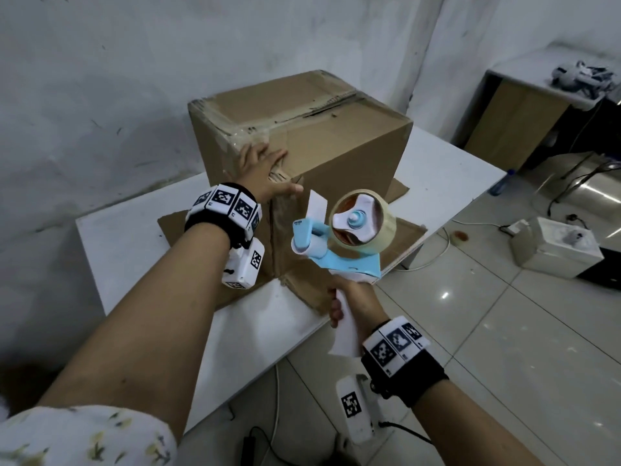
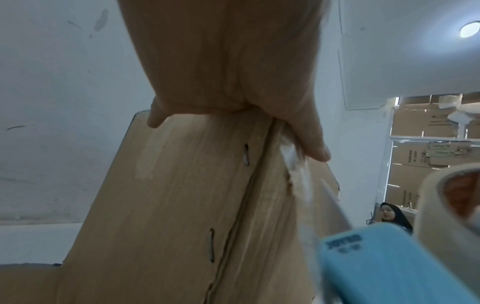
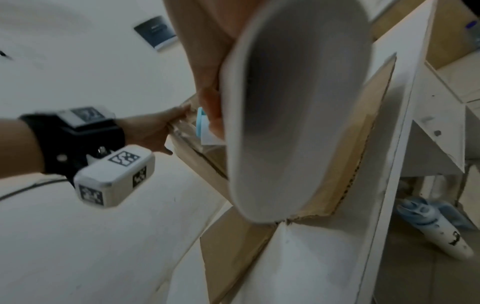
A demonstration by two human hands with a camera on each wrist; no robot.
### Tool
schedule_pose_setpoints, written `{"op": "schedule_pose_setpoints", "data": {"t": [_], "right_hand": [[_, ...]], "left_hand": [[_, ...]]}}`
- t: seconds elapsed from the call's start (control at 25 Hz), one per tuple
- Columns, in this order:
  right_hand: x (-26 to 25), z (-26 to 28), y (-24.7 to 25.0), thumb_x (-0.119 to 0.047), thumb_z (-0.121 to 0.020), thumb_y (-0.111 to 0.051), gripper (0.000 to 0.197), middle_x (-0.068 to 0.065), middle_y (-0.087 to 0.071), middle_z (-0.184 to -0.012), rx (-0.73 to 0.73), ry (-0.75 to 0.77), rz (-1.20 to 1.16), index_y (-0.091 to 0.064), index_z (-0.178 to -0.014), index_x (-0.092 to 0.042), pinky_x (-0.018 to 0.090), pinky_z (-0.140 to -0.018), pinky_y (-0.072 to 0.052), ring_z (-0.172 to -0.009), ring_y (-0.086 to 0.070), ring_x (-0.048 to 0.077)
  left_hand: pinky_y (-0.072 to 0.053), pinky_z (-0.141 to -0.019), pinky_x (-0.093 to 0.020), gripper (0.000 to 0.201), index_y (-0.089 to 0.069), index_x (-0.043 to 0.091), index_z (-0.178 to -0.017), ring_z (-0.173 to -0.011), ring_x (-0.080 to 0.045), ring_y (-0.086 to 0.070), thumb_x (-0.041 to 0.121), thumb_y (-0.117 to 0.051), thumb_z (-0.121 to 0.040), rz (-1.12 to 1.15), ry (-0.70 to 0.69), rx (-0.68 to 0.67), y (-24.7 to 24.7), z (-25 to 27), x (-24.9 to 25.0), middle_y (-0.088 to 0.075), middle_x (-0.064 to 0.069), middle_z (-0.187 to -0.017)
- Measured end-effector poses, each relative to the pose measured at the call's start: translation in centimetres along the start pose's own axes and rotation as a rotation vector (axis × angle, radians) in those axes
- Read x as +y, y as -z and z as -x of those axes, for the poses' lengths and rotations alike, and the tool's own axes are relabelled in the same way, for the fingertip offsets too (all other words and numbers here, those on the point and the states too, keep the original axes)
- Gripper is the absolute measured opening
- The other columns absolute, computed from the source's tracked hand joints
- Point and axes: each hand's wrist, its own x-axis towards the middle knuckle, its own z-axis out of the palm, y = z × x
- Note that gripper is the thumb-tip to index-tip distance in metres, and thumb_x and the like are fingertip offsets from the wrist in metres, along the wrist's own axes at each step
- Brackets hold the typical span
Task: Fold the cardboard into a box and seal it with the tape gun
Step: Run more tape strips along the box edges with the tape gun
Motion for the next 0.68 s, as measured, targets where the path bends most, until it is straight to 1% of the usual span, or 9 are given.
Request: {"op": "schedule_pose_setpoints", "data": {"t": [0.08,0.16,0.28,0.36,0.44,0.52,0.56,0.6,0.68], "right_hand": [[0.2,-0.5,-1.1,-0.006,-0.086,-0.051,0.031,-0.004,-0.031,-0.027,0.042,0.035,-0.022,-0.039,-0.058,-0.012,0.009,-0.033,-0.022,-0.021,-0.026,0.009],[0.0,-0.4,-1.2,-0.007,-0.084,-0.054,0.031,-0.004,-0.031,-0.028,0.048,0.031,-0.038,-0.039,-0.057,-0.013,0.010,-0.033,-0.022,-0.021,-0.026,0.009],[-0.6,0.3,0.1,-0.011,-0.085,-0.059,0.030,-0.004,-0.034,-0.033,-0.067,0.063,-0.018,-0.042,-0.060,-0.014,0.013,-0.035,-0.024,-0.025,-0.029,0.010],[-0.9,1.3,1.2,-0.010,-0.086,-0.062,0.027,-0.005,-0.035,-0.036,-0.106,0.175,0.015,-0.046,-0.065,-0.014,0.014,-0.035,-0.024,-0.027,-0.030,0.008],[-1.2,2.1,2.1,-0.004,-0.084,-0.065,0.025,-0.009,-0.040,-0.037,-0.123,0.358,0.080,-0.048,-0.068,-0.014,0.014,-0.034,-0.025,-0.030,-0.031,0.005],[-1.8,2.4,2.6,0.000,-0.082,-0.067,0.029,-0.013,-0.049,-0.038,-0.160,0.533,0.225,-0.049,-0.069,-0.018,0.014,-0.036,-0.028,-0.033,-0.036,0.001],[-2.1,2.4,2.7,-0.002,-0.082,-0.068,0.030,-0.015,-0.050,-0.039,-0.169,0.565,0.316,-0.048,-0.068,-0.020,0.016,-0.037,-0.029,-0.035,-0.037,0.002],[-2.2,2.3,2.7,-0.007,-0.082,-0.069,0.029,-0.014,-0.048,-0.038,-0.174,0.553,0.380,-0.048,-0.066,-0.020,0.018,-0.039,-0.029,-0.036,-0.036,0.006],[-1.6,1.8,2.7,-0.018,-0.074,-0.070,0.022,-0.008,-0.044,-0.037,-0.162,0.467,0.376,-0.049,-0.065,-0.019,0.020,-0.039,-0.026,-0.035,-0.032,0.012]], "left_hand": [[0.003,-0.117,-0.042,0.078,-0.027,0.029,-0.143,-0.144,-0.026,0.009,0.043,-0.066,-0.077,-0.033,0.010,0.000,0.2,0.2,0.2,-0.006,-0.004,-0.156],[0.003,-0.117,-0.040,0.079,-0.025,0.030,-0.144,-0.144,-0.026,0.008,0.044,-0.065,-0.078,-0.062,0.018,-0.013,0.3,0.1,0.2,-0.006,-0.004,-0.157],[0.003,-0.117,-0.040,0.082,-0.025,0.031,-0.144,-0.144,-0.026,0.007,0.043,-0.068,-0.075,-0.087,0.021,0.003,0.5,-0.2,0.3,-0.007,-0.003,-0.157],[0.003,-0.117,-0.039,0.085,-0.026,0.030,-0.144,-0.144,-0.026,0.007,0.038,-0.072,-0.073,-0.071,0.020,0.001,0.4,-0.4,0.1,-0.008,-0.004,-0.156],[0.003,-0.117,-0.039,0.081,-0.028,0.028,-0.143,-0.144,-0.027,0.006,0.033,-0.071,-0.075,-0.035,0.015,0.013,0.4,-0.5,0.1,-0.009,-0.006,-0.156],[0.003,-0.116,-0.040,0.073,-0.030,0.027,-0.143,-0.144,-0.027,0.006,0.029,-0.067,-0.080,-0.012,0.018,0.022,0.4,-0.7,0.2,-0.010,-0.008,-0.155],[0.004,-0.116,-0.039,0.071,-0.030,0.027,-0.143,-0.144,-0.027,0.006,0.029,-0.065,-0.082,-0.019,0.018,0.014,0.5,-0.6,0.3,-0.010,-0.009,-0.155],[0.004,-0.116,-0.037,0.070,-0.029,0.026,-0.143,-0.144,-0.027,0.006,0.031,-0.064,-0.083,-0.027,0.017,0.007,0.5,-0.7,0.3,-0.010,-0.010,-0.155],[0.004,-0.116,-0.036,0.073,-0.028,0.026,-0.143,-0.144,-0.028,0.007,0.036,-0.065,-0.081,-0.024,0.011,0.003,0.6,-0.7,0.2,-0.009,-0.009,-0.155]]}}
